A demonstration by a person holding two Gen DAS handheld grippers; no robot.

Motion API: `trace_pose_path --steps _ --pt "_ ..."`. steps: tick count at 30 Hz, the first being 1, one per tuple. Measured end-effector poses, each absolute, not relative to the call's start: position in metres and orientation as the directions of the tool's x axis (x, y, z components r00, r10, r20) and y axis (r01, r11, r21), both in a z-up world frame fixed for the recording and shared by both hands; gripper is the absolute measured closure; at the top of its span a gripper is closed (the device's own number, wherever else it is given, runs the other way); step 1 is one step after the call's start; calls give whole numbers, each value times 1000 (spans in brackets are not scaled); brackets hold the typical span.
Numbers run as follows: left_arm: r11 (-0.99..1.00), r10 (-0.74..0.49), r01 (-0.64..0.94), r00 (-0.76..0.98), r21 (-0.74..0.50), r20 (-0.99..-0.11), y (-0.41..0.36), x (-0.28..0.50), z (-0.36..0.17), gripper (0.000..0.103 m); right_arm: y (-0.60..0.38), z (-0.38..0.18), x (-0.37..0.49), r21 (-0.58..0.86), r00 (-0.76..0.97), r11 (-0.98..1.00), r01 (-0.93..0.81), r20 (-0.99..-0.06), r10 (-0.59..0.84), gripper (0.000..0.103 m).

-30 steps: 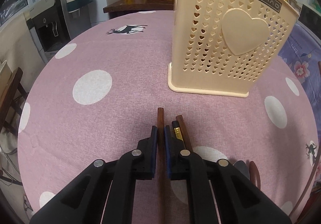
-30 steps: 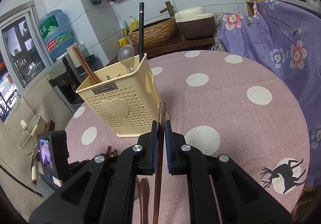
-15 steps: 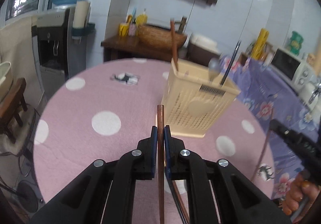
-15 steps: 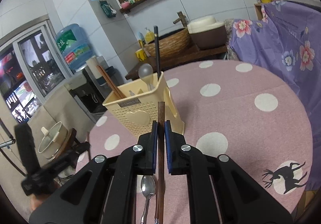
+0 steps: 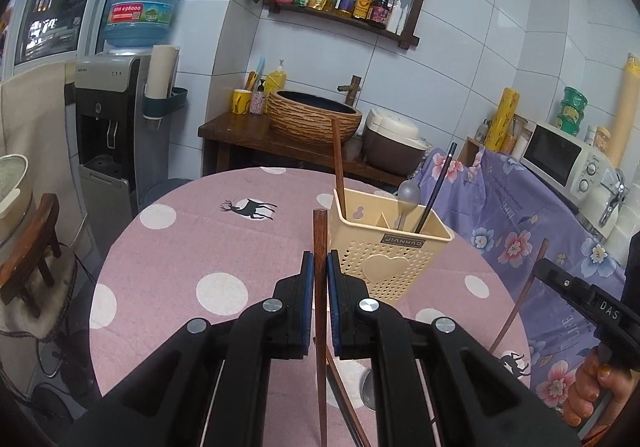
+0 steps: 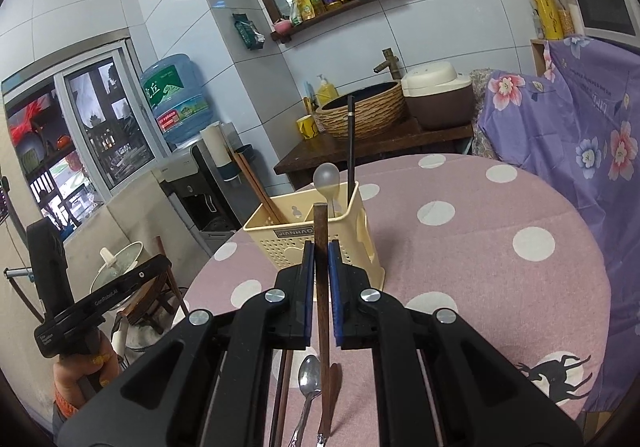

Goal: Organize utensils
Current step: 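Lift both held chopsticks and carry them over the beige holder, then open both tools to drop the chopsticks into the holder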

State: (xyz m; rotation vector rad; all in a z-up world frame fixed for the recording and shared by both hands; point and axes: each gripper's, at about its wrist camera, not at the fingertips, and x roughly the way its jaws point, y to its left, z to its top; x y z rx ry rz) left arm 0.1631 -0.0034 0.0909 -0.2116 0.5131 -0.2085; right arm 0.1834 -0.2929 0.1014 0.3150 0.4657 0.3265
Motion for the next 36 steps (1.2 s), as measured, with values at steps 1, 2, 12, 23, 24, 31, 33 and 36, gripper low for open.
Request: trace_pose_path --steps 1,2,12,23,24,31,33,36 --pt "956 -250 145 853 -253 -458 -2 163 93 95 -293 103 183 365 844 900 -237 -383 377 95" --pt "955 -253 147 854 -256 -455 -2 164 95 95 -292 106 184 364 843 899 -242 -380 381 95" --pt "950 -279 191 876 -246 -393 -3 173 146 95 -290 161 197 344 854 893 -291 -327 405 95" --pt "944 -281 215 922 -252 -268 -22 214 251 95 -286 273 249 321 923 910 -261 -193 333 95" --pt "950 -262 202 931 -239 -255 -25 218 255 95 -285 276 254 314 930 916 -250 -187 318 95" --pt "972 -190 135 933 -193 -304 -43 252 215 95 -268 228 278 227 944 958 -173 -240 228 95" --pt "972 -192 128 917 -197 -350 -45 259 189 95 -266 204 285 218 936 963 -159 -277 218 95" --pt "970 -199 123 896 -209 -397 -45 263 161 95 -266 173 293 226 921 963 -146 -324 216 95"
